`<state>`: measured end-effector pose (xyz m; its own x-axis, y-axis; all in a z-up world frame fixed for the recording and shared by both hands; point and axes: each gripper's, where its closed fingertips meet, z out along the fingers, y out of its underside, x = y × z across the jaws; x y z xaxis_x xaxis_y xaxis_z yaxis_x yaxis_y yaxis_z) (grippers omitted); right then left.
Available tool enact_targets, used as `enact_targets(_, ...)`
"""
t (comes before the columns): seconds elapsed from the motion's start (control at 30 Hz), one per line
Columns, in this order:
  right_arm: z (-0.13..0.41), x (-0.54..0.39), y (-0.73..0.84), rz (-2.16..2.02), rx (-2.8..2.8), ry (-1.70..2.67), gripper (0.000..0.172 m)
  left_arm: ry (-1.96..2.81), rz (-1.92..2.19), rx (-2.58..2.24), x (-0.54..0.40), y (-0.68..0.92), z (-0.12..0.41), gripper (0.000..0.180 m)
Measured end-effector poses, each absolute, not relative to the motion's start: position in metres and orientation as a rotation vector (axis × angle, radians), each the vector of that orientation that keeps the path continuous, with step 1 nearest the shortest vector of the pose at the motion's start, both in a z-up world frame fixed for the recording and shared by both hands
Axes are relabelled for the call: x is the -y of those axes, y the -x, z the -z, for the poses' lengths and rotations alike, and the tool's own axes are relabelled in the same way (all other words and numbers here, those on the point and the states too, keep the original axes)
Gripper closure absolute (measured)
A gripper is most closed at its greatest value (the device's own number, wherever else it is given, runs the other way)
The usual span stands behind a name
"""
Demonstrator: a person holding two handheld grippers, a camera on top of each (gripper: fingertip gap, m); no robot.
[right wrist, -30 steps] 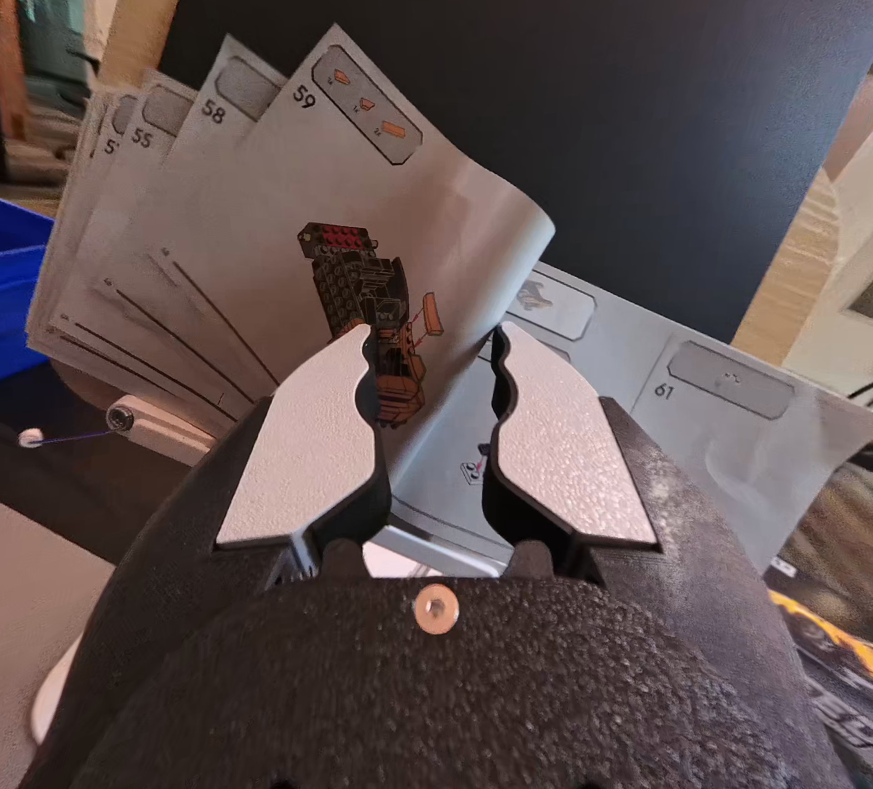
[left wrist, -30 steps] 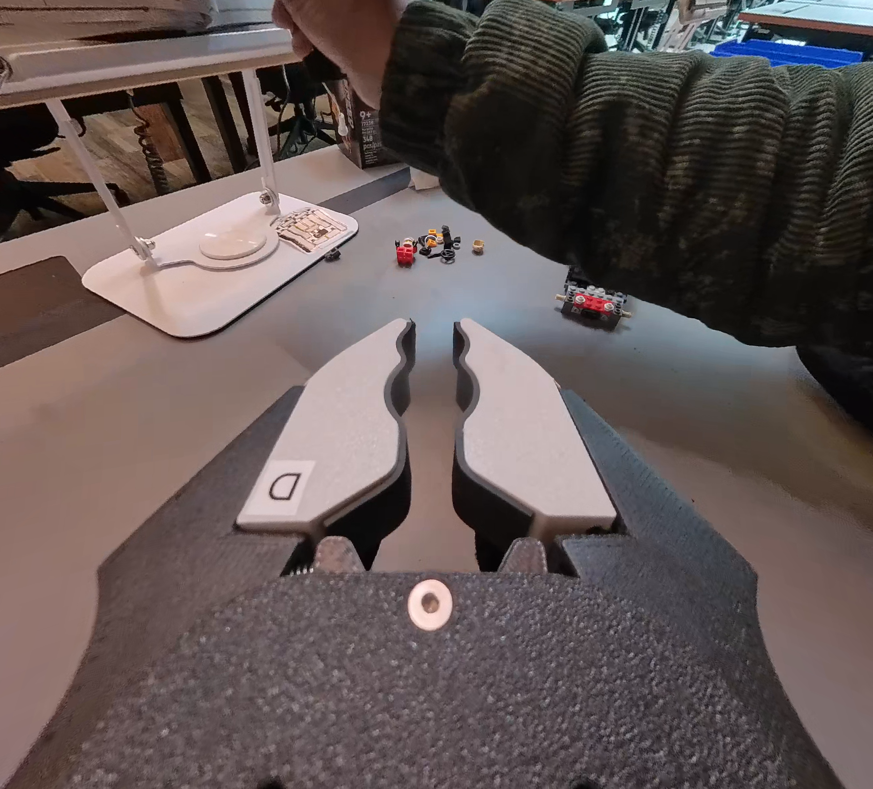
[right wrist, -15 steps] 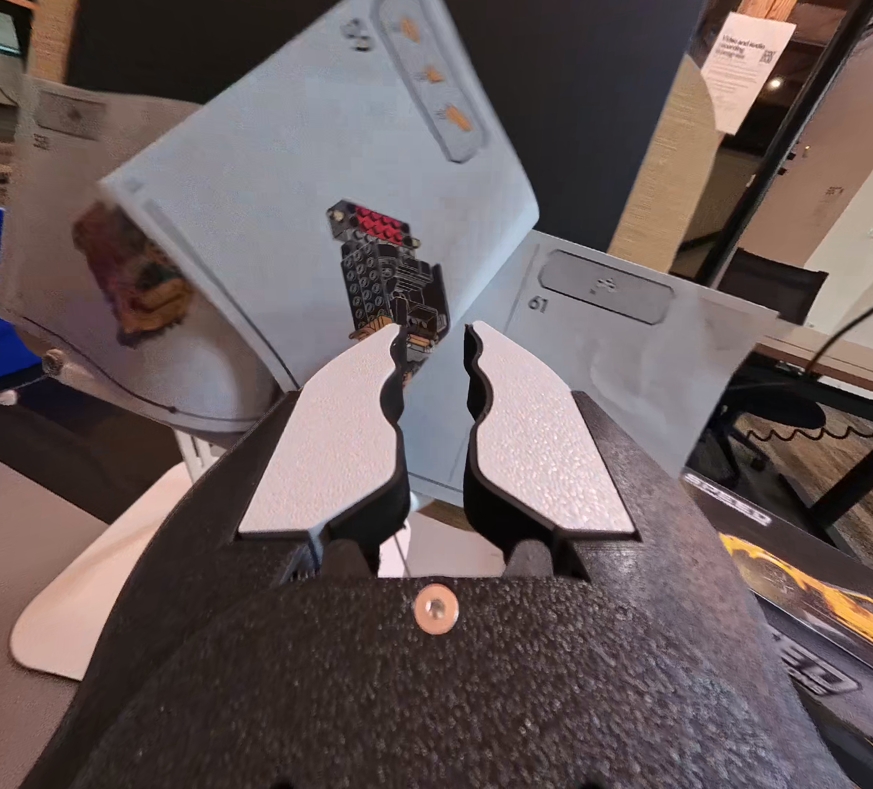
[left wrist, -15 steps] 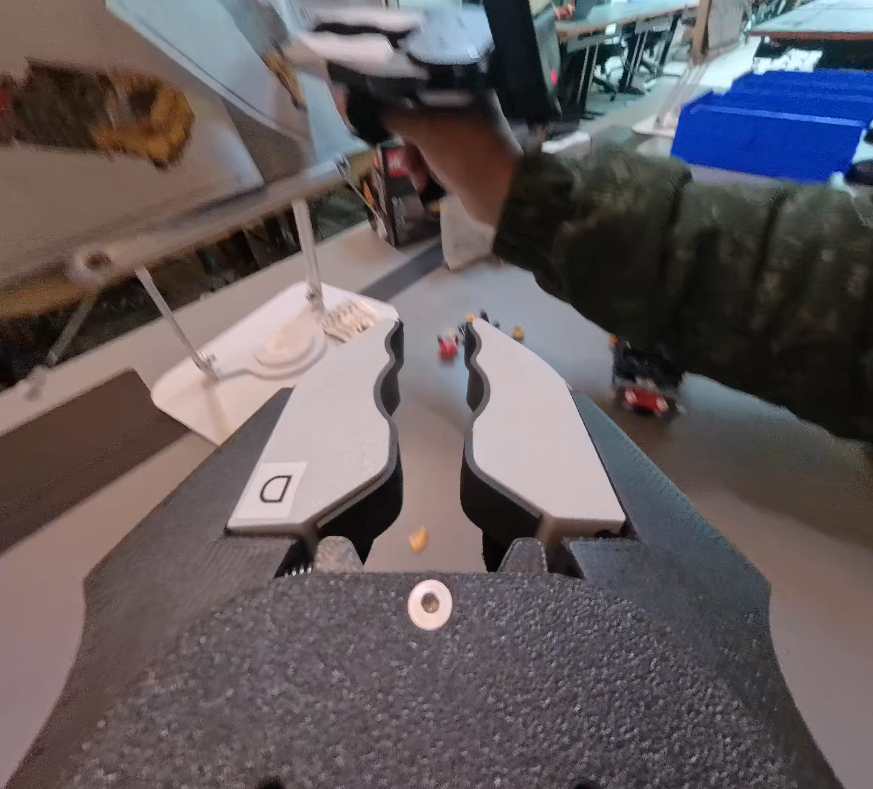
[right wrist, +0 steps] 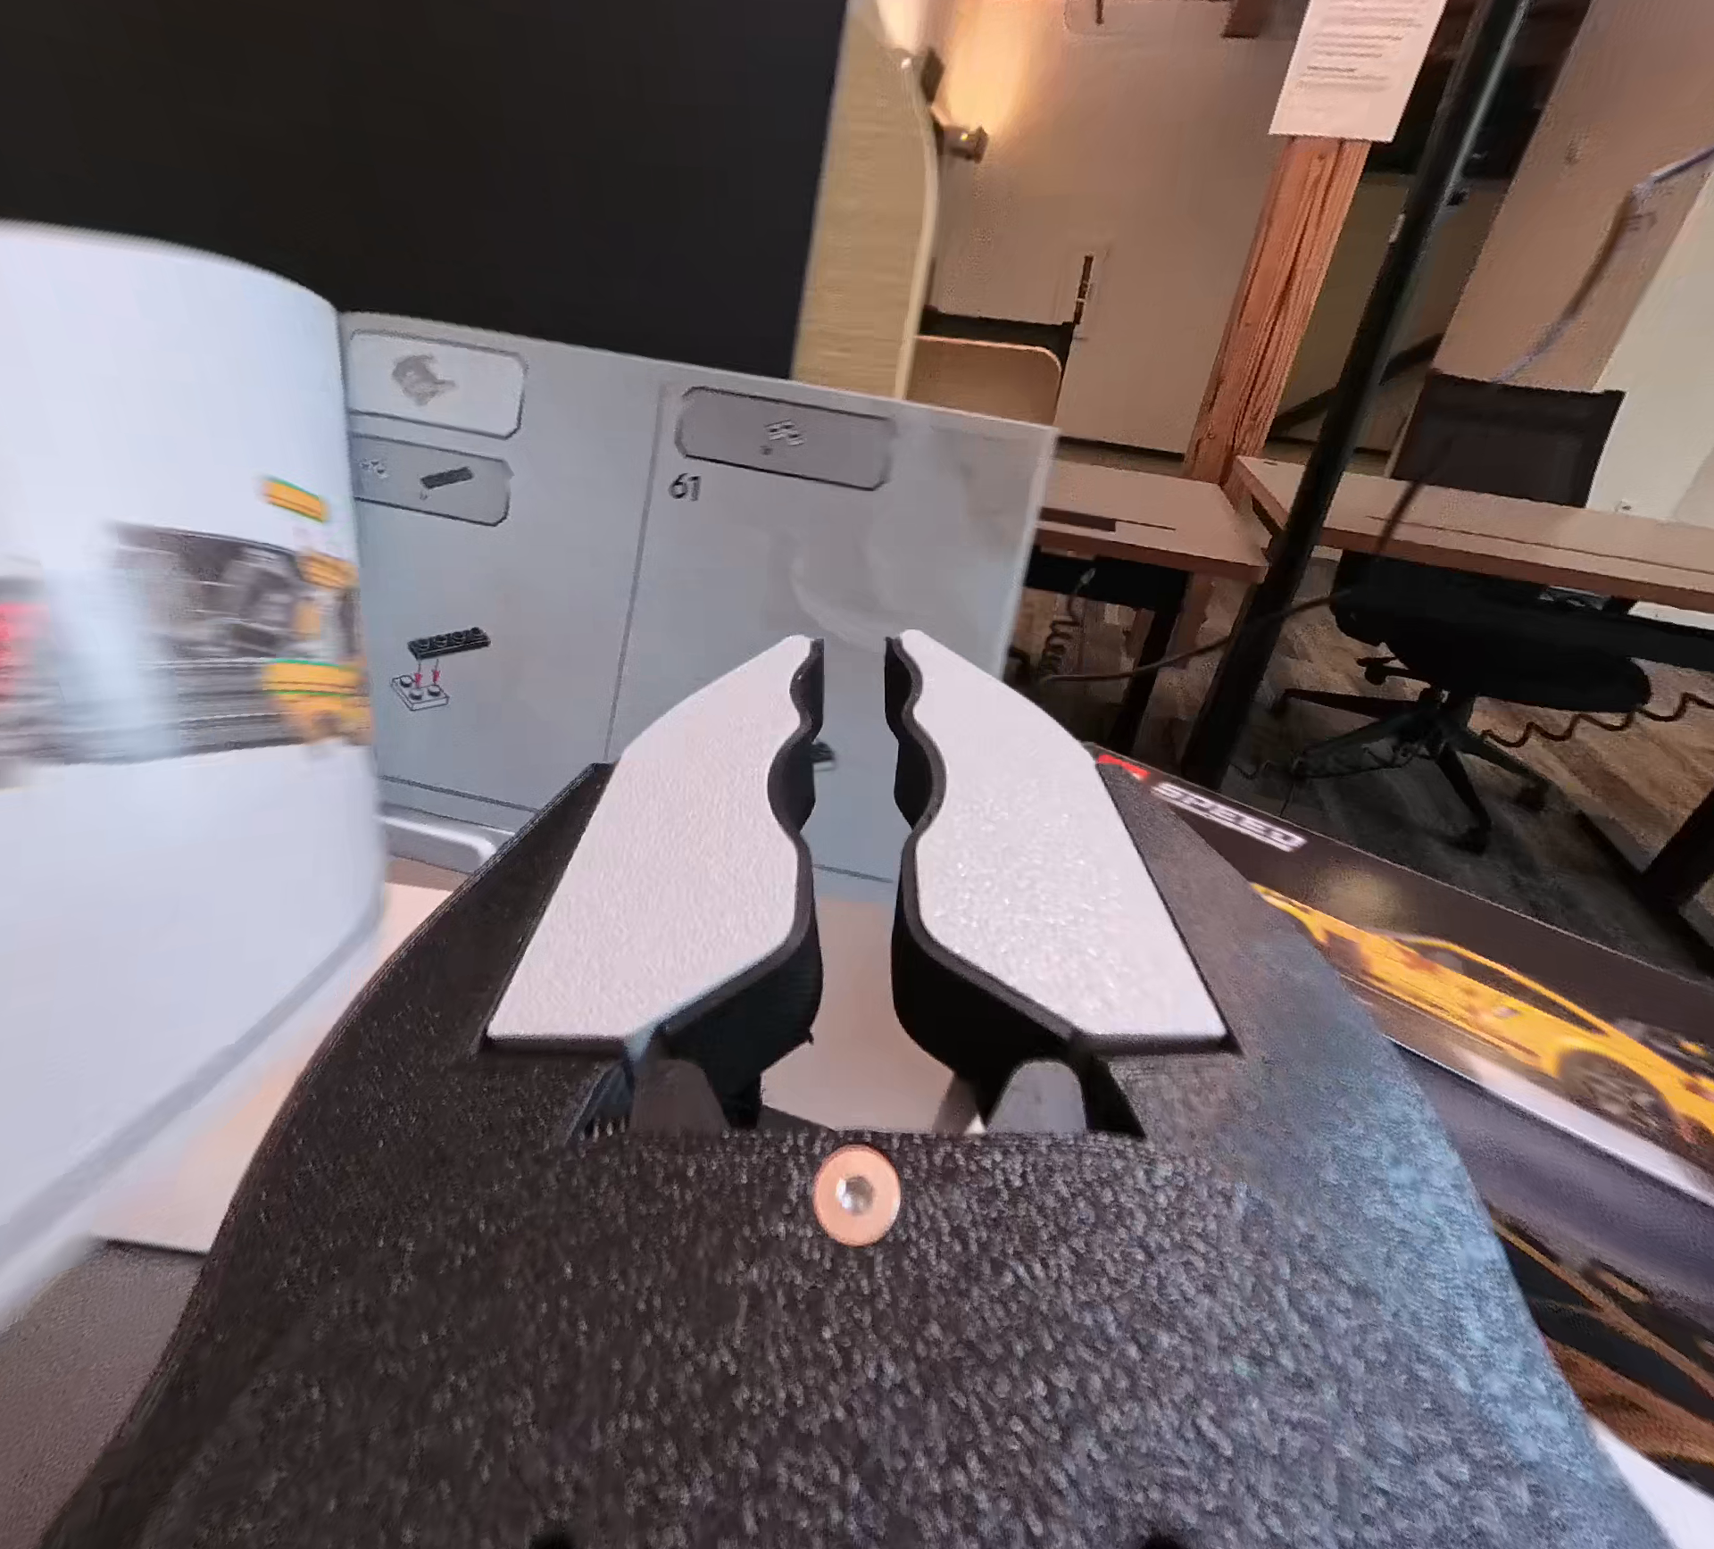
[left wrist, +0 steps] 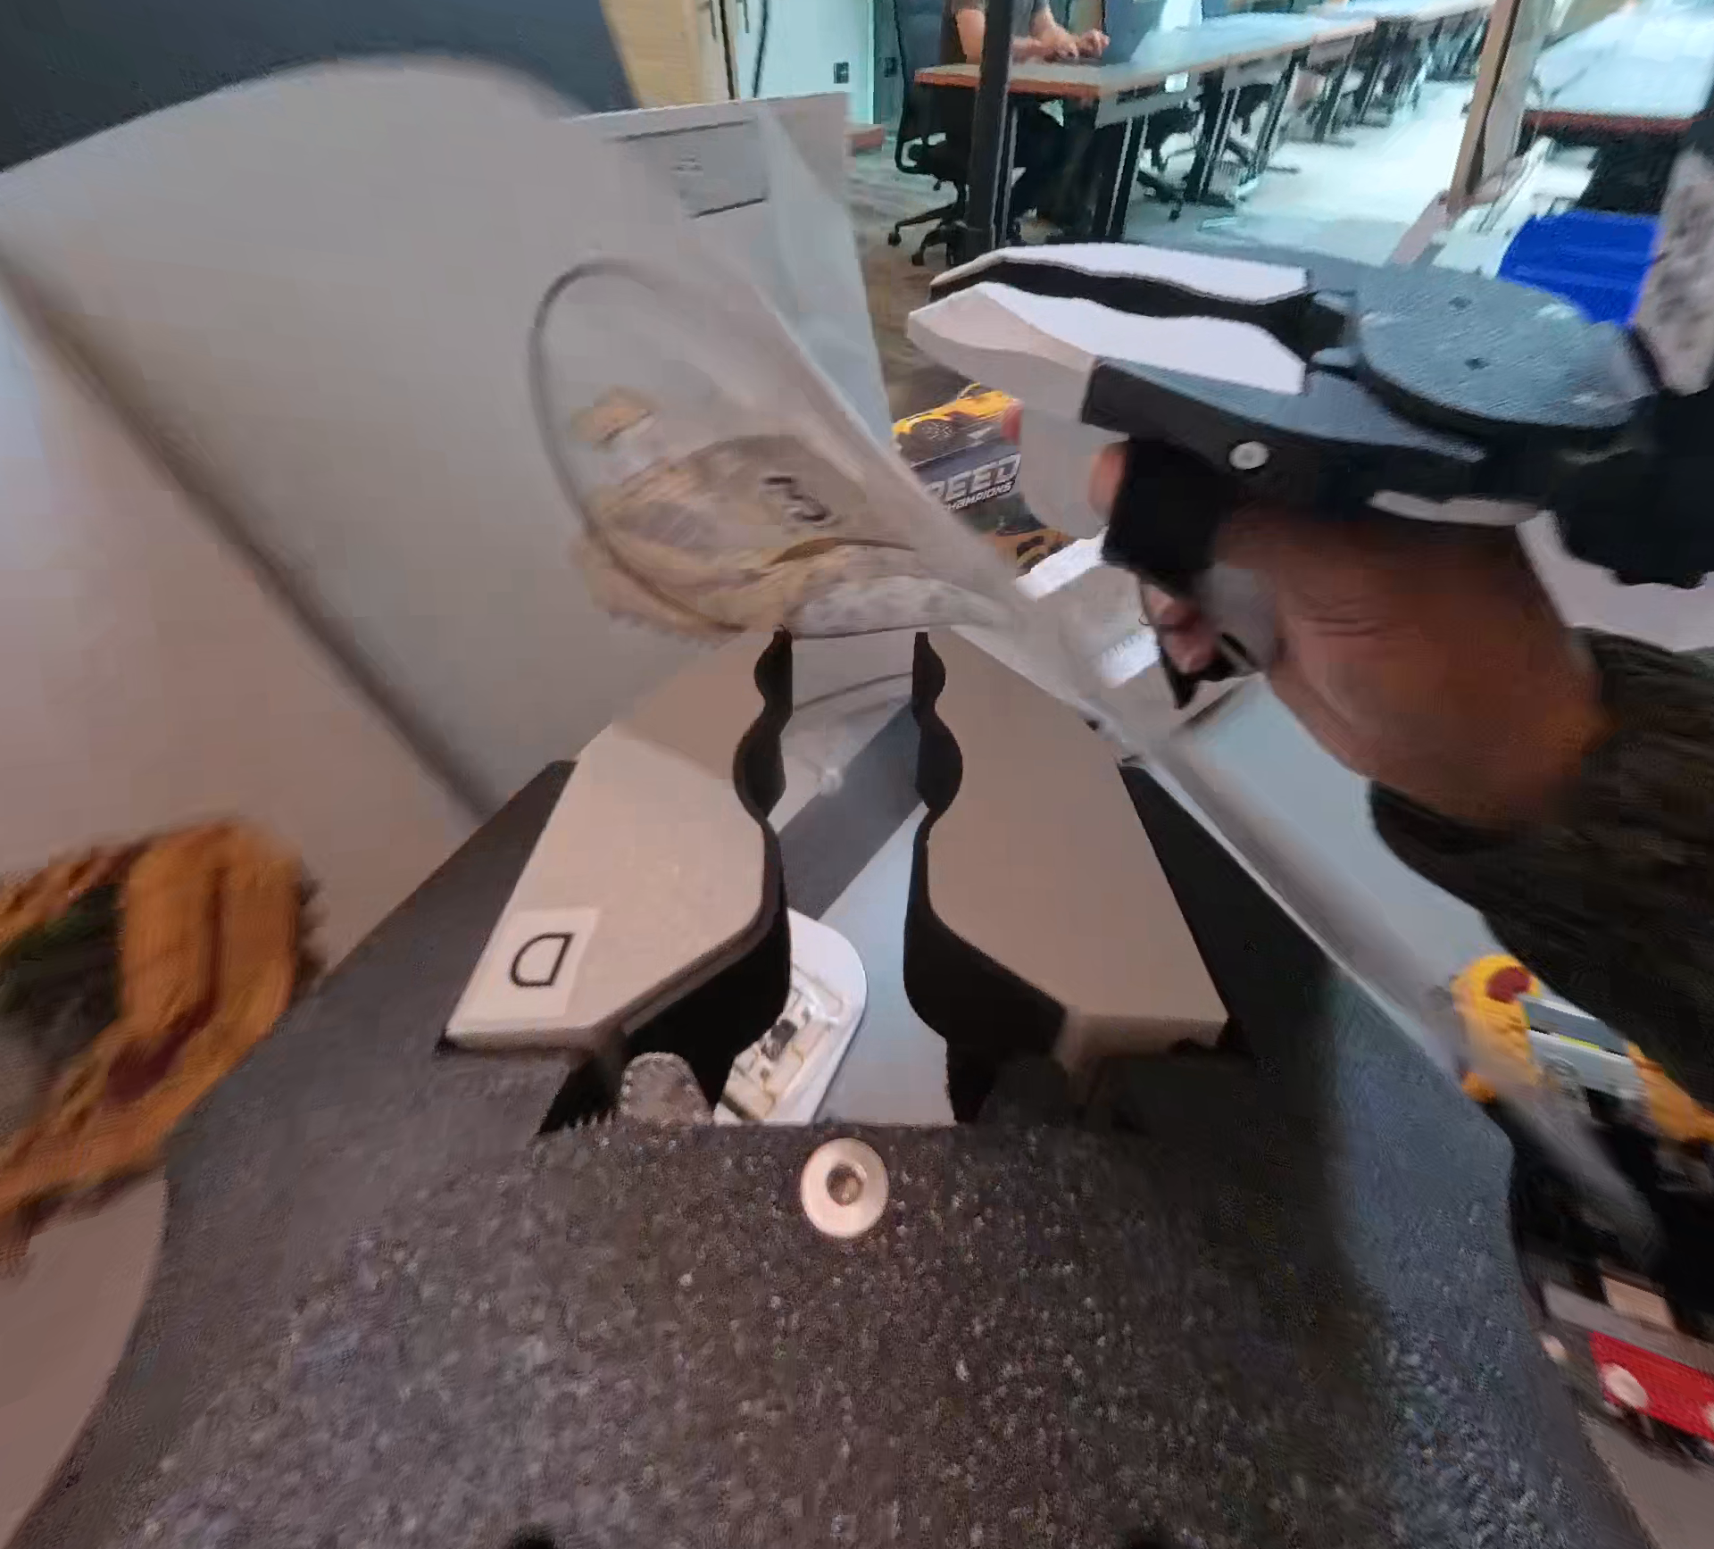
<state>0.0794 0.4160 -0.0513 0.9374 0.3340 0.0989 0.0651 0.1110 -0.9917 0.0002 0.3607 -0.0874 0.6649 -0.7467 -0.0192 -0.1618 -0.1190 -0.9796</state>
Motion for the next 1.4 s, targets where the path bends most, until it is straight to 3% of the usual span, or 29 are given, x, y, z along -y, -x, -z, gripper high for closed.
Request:
enact_targets(0.2,0.018,-0.370,-0.107,-0.281,0.372,1.275,0.148,1.691,0.457,-0.770,-0.390,-0.026,0.087,0.167)
enact_targets(0.33,0.005,-0.339,-0.082,-0.252,0.532,1.164,0.118,1.720,0.429,-0.721,-0.401,-0.020,0.085,0.173)
enact_targets(0.4,0.010,-0.342,-0.069,-0.127,0.581,1.158,0.107,1.725,0.416,-0.710,-0.403,-0.017,0.086,0.174)
enact_targets(0.5,0.036,-0.382,-0.065,0.127,0.591,1.266,0.104,1.728,0.385,-0.707,-0.400,-0.008,0.086,0.174)
enact_targets(0.7,0.074,-0.449,-0.117,0.382,0.433,1.462,0.125,1.689,0.175,-0.692,-0.390,0.037,0.077,0.177)
enact_targets(0.83,0.069,-0.426,-0.128,0.164,0.301,1.474,0.128,1.688,0.087,-0.706,-0.393,0.063,0.079,0.178)
enact_targets(0.93,0.079,-0.390,-0.086,0.041,0.512,1.412,0.145,1.682,0.098,-0.721,-0.395,0.064,0.079,0.180)
enact_targets(1.1,0.161,-0.381,-0.029,0.152,0.893,1.521,0.143,1.685,-0.011,-0.799,-0.400,0.053,0.082,0.180)
enact_targets(1.23,0.178,-0.410,-0.020,0.228,0.936,1.574,0.137,1.695,-0.137,-0.891,-0.402,0.046,0.088,0.180)
enact_targets(1.27,0.179,-0.415,-0.019,0.262,0.954,1.569,0.144,1.719,-0.180,-0.915,-0.405,0.047,0.092,0.180)
enact_targets(1.3,0.179,-0.416,-0.018,0.297,0.990,1.552,0.169,1.730,-0.222,-0.926,-0.409,0.048,0.093,0.180)
enact_targets(1.4,0.167,-0.411,-0.030,0.483,1.023,1.449,0.171,1.758,-0.278,-0.948,-0.416,0.049,0.096,0.180)
